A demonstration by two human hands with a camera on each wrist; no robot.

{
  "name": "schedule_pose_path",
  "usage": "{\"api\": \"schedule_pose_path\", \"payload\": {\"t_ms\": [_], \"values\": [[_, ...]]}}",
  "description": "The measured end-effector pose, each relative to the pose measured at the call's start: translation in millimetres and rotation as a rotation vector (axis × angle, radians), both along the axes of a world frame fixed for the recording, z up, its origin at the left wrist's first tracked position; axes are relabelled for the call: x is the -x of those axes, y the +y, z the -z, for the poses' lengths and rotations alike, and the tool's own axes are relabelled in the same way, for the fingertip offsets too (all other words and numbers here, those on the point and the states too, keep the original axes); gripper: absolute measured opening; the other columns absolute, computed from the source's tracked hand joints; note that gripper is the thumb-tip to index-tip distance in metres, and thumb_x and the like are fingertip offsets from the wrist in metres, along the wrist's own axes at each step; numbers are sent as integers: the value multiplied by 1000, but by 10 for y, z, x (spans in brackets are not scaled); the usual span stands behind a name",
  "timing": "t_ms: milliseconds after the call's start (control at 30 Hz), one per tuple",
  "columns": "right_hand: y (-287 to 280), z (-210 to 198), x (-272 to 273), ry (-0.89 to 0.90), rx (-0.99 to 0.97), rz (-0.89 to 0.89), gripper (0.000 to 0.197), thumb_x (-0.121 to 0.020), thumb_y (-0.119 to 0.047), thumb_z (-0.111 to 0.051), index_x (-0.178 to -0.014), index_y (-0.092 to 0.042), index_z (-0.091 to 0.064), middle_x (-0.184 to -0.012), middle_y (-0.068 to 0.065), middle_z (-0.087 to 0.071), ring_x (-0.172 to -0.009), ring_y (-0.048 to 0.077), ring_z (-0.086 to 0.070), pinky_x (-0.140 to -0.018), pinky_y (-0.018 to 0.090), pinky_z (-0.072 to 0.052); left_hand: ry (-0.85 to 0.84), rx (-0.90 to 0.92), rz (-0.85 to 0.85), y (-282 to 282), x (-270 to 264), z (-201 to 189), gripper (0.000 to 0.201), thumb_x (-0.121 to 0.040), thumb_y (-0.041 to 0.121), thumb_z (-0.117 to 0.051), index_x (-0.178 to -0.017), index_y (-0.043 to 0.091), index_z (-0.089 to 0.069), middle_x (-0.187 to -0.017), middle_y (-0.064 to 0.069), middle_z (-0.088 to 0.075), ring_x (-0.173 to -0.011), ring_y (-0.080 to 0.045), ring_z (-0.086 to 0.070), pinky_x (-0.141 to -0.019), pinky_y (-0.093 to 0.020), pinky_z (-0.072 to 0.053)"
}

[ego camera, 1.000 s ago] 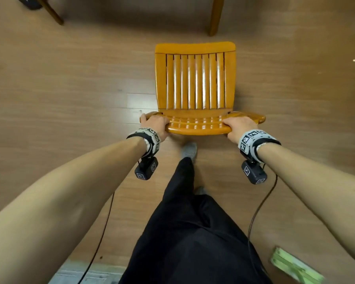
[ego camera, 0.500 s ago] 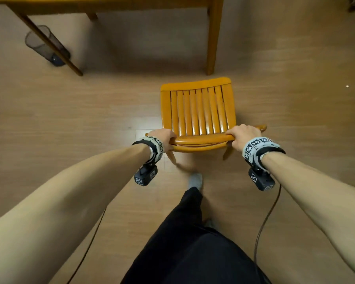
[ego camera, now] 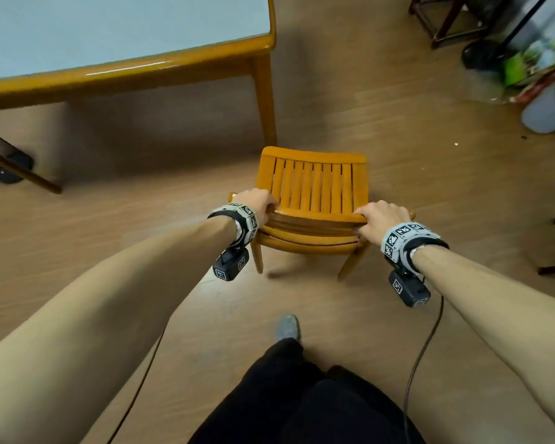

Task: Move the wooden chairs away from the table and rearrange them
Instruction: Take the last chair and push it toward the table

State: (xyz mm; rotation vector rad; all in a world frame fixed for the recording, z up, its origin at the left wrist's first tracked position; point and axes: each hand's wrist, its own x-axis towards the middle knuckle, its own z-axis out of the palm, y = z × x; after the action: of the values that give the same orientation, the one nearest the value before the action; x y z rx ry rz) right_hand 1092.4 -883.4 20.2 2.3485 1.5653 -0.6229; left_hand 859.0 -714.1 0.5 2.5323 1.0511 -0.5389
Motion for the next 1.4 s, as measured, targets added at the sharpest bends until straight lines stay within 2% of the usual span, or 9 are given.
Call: {"api": "schedule_pose_path", "payload": {"t_ms": [133,400,500,700,833,933,1133,1300,1400], "values": [[66,-28,-347,3,16,82,15,-93,-50,-60,-98,-39,-69,-93,-3,-68,-91,27,-65,-70,32,-41,-33,-20,50,294,-545,96,26,-90,21,-61,-112,33,-68,-105,-1,-66,-96,-31,-64,-80,-38,-53],[835,76,-1232,17,26,181,15,-91,-45,-66,-100,-34,-71,-97,0,-70,-95,30,-66,-74,35,-48,-19,-20,55,1080,-1571,157,23,-88,20,-61,-106,31,-68,-107,-4,-66,-99,-34,-63,-83,-41,-54],[1252,101,-1623,3,8,143,23,-91,-45,-66,-111,-33,-68,-100,1,-71,-96,31,-67,-78,37,-52,-2,-32,64,1502,-1955,120,24,-87,18,-59,-106,30,-68,-106,-6,-65,-99,-35,-62,-82,-40,-54],[2357,102,-2536,4,-1,81,27,-91,-41,-68,-116,-31,-68,-103,3,-71,-98,31,-66,-78,37,-51,16,-23,-21,2461,-2788,4,14,-88,17,-62,-99,23,-70,-101,-7,-67,-93,-34,-64,-81,-39,-54],[3081,109,-3137,10,37,58,45,-90,-40,-70,-134,-32,-60,-121,6,-68,-111,32,-64,-87,40,-51,14,-20,-77,2995,-3287,9,12,-89,20,-64,-100,21,-70,-100,-5,-67,-93,-32,-64,-82,-39,-55],[3650,84,-3651,-8,36,75,55,-88,-37,-74,-140,-32,-55,-130,7,-64,-117,33,-61,-89,40,-51,-20,-32,-96,3422,-3688,12,6,-90,19,-63,-86,25,-62,-92,-1,-62,-91,-29,-63,-77,-36,-52],[4801,6,-4439,-52,48,46,36,-86,-36,-76,-121,-32,-67,-115,5,-70,-107,32,-65,-81,38,-52,-47,-52,-117,4370,-4372,15,10,-88,19,-62,-84,27,-58,-90,0,-60,-89,-29,-63,-76,-37,-54],[5738,149,-4878,-44,48,-2,31,-86,-39,-74,-116,-33,-69,-110,4,-71,-103,32,-66,-77,37,-50,4,-34,-141,5304,-4821,147,21,-86,16,-62,-73,28,-53,-89,0,-61,-87,-29,-62,-74,-35,-50],[6406,228,-5123,-33,57,-12,37,-88,-39,-73,-124,-36,-66,-114,4,-70,-106,32,-65,-80,37,-50,14,-2,-165,5979,-5068,212,19,-85,13,-63,-80,30,-58,-95,-2,-63,-91,-29,-63,-78,-38,-54]]}}
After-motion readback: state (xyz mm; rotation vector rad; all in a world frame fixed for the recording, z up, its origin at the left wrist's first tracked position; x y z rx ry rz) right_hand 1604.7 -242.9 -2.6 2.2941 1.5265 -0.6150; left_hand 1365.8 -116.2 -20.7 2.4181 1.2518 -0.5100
